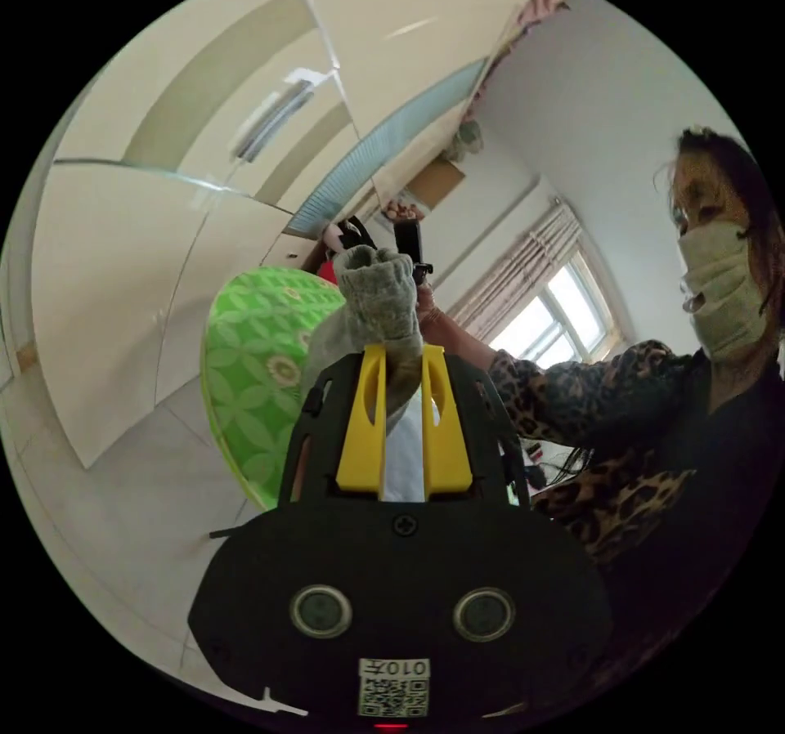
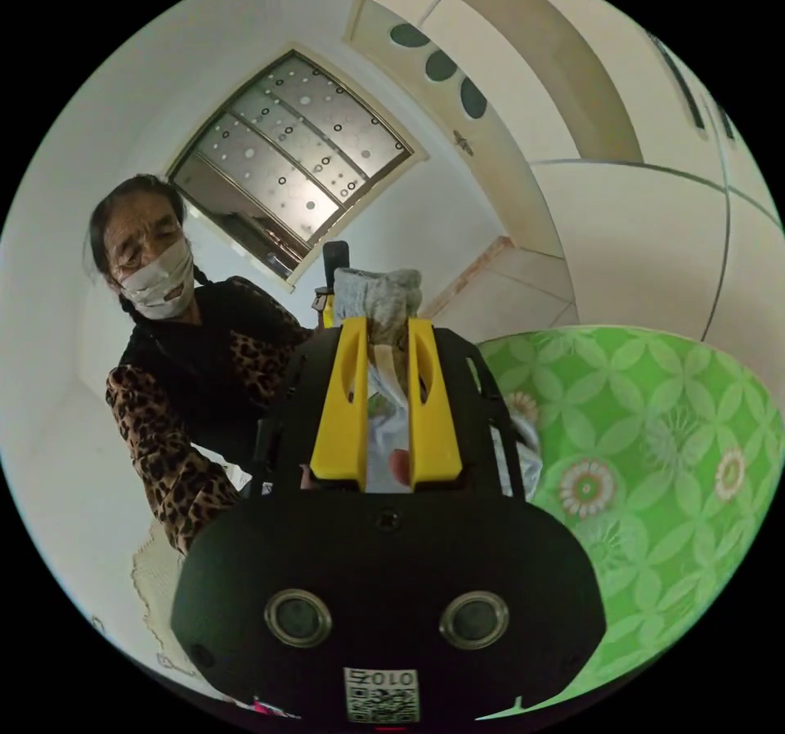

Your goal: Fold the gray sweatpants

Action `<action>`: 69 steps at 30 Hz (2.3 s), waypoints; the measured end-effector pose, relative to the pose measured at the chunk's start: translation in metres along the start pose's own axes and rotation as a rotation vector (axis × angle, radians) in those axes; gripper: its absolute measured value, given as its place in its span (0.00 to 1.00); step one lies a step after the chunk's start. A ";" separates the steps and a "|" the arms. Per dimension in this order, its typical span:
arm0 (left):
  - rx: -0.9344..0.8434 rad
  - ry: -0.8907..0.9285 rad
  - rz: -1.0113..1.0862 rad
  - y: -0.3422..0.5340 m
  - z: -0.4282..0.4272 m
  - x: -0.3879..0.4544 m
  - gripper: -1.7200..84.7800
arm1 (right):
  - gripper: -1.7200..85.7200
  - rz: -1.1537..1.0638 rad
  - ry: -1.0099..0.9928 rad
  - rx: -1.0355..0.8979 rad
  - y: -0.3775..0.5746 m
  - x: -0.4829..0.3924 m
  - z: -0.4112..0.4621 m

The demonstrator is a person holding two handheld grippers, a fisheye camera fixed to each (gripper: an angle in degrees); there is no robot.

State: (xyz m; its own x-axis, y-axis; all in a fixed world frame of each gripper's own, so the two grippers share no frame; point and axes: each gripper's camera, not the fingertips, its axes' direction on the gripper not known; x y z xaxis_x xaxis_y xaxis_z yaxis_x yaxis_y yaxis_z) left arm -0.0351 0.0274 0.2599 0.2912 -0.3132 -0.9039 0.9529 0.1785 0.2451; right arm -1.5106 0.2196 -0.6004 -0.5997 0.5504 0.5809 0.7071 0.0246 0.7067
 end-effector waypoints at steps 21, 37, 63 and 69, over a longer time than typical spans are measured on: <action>-0.490 -0.141 0.206 0.195 0.332 0.133 0.09 | 0.09 0.598 0.115 0.708 0.517 -0.138 -0.047; -0.568 -0.261 0.398 0.275 0.442 0.181 0.07 | 0.23 0.866 -0.046 0.764 0.580 -0.202 0.051; -0.598 -0.470 0.676 0.343 0.517 0.210 0.02 | 0.08 1.022 0.513 0.805 0.676 -0.354 0.095; -0.535 -0.427 0.472 0.266 0.535 0.136 0.02 | 0.09 1.203 0.528 0.726 0.723 -0.340 0.116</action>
State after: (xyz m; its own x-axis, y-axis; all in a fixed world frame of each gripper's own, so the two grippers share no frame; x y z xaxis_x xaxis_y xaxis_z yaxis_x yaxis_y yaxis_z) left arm 0.3032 -0.4667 0.3894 0.7602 -0.4021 -0.5104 0.5851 0.7652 0.2685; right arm -0.7518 0.1471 -0.3334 0.5084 0.1895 0.8400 0.7945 0.2730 -0.5424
